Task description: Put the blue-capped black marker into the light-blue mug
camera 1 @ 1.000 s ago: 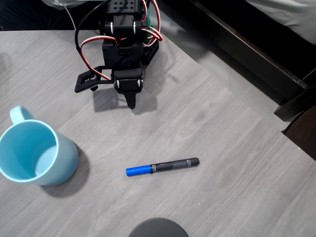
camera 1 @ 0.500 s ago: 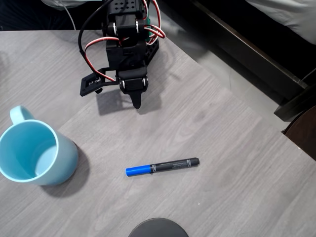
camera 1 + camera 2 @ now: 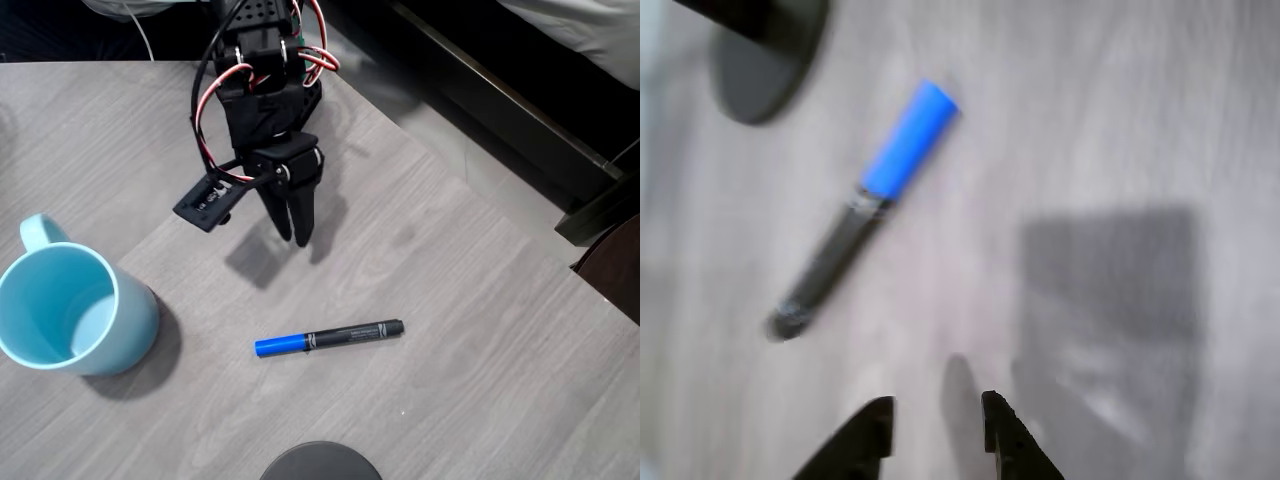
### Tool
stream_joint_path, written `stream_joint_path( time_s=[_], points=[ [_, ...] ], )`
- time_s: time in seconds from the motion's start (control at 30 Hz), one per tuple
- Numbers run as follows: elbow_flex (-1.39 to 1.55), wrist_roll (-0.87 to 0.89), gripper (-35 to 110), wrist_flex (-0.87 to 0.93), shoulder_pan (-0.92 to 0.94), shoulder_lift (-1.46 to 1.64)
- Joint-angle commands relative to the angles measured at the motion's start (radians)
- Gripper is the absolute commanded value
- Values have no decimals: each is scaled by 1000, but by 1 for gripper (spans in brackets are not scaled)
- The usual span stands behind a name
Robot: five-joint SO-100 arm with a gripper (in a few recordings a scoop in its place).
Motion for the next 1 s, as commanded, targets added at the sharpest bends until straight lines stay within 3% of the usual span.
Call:
stream_joint_path(
  time_s=[0.0, 0.17, 0.43, 0.6, 0.97],
  points=[
    [-175, -9, 19, -35, -12, -147],
    [-669, 167, 19, 5, -34, -758],
    [-1135, 592, 19, -52, -26, -1424],
    [-1266, 695, 22, -71, -49, -1664],
    [-1338, 778, 26, -81, -83, -1861]
  ],
)
